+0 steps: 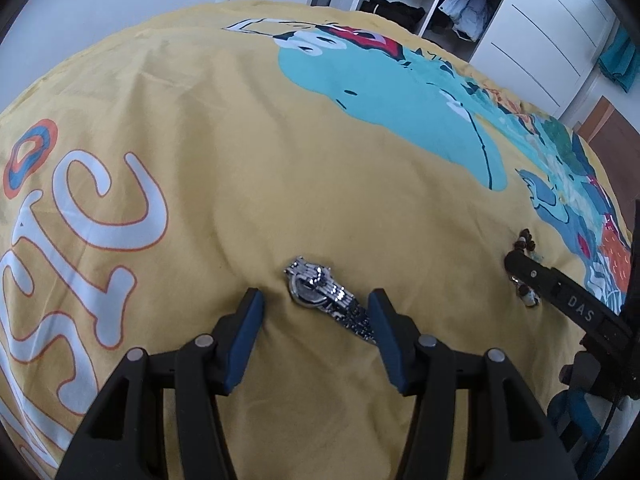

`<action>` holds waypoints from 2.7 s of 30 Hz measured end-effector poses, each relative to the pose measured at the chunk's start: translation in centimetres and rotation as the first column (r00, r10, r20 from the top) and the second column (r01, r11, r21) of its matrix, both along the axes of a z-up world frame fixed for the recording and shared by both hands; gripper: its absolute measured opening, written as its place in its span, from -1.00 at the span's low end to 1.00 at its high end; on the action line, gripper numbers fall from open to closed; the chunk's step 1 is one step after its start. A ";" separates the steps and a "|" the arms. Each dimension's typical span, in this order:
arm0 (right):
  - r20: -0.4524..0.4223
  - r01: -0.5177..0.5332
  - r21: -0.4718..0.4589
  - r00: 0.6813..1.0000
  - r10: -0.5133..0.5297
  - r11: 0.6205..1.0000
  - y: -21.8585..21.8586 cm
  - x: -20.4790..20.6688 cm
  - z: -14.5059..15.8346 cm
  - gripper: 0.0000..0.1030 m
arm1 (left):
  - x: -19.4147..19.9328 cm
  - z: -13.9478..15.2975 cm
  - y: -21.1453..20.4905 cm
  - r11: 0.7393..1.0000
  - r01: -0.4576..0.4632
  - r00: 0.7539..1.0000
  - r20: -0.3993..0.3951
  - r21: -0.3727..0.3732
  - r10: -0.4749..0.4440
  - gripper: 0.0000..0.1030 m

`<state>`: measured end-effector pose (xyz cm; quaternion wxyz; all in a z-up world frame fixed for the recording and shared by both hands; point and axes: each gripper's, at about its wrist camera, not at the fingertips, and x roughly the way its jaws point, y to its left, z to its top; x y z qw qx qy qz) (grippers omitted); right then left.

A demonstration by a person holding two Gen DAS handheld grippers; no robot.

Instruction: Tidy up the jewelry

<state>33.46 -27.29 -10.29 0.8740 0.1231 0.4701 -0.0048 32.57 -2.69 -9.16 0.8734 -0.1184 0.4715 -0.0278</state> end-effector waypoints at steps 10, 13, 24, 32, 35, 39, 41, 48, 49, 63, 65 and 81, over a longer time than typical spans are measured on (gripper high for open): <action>0.005 -0.004 0.035 1.000 0.004 0.999 0.0 -1.7 0.3 -0.68 | -0.6 0.9 0.6 0.999 0.037 0.999 0.026 0.008 -0.038 -0.84; 0.016 -0.016 0.062 1.000 0.015 0.998 0.5 -2.8 0.8 -0.70 | -1.3 1.8 0.7 0.999 0.050 0.998 0.041 0.008 -0.051 -0.84; 0.109 -0.075 0.142 0.992 0.060 0.987 1.5 -9.2 6.7 -0.70 | -5.8 6.8 -0.3 0.993 0.116 0.989 0.094 -0.009 -0.114 -1.00; 0.175 -0.086 0.129 0.983 0.063 0.988 0.5 -14.4 11.9 -0.70 | -10.2 12.4 -0.8 0.987 0.159 0.973 0.172 -0.017 -0.154 -1.00; 0.191 -0.077 0.127 0.980 0.052 0.989 -0.1 -16.1 13.3 -0.70 | -11.3 14.3 -0.6 0.987 0.161 0.969 0.193 -0.017 -0.155 -1.00; 0.213 -0.072 0.129 0.976 0.044 0.989 -0.7 -17.7 14.6 -0.70 | -11.8 14.9 0.2 0.992 0.129 0.974 0.191 -0.011 -0.124 -1.00; 0.227 -0.074 0.129 0.973 0.043 0.989 -0.9 -18.2 15.0 -0.70 | -11.6 14.2 0.5 0.992 0.119 0.980 0.164 -0.032 -0.113 -0.94; 0.240 -0.078 0.126 0.970 0.046 0.989 -2.4 -18.9 14.6 -0.71 | -9.9 8.9 -0.5 0.996 0.084 0.994 0.070 -0.019 -0.082 -0.06; 0.240 -0.078 0.125 0.970 0.046 0.989 -2.8 -18.9 14.4 -0.70 | -9.3 7.9 -0.8 0.997 0.080 0.995 0.054 -0.008 -0.079 -0.06; 0.224 -0.021 0.119 0.974 -0.006 0.993 -8.1 -19.5 12.5 -0.70 | -3.5 0.0 -1.0 0.997 -0.038 0.998 -0.050 0.068 0.042 -0.45; 0.225 -0.016 0.114 0.974 -0.010 0.993 -8.4 -19.9 12.5 -0.70 | -3.7 0.1 -1.0 0.996 -0.023 0.999 -0.034 0.082 0.026 -0.73; 0.229 0.092 0.118 0.966 -0.117 0.989 -13.0 -25.8 13.7 -0.70 | -8.4 6.9 -4.0 0.993 0.112 0.990 0.088 0.031 -0.114 -1.00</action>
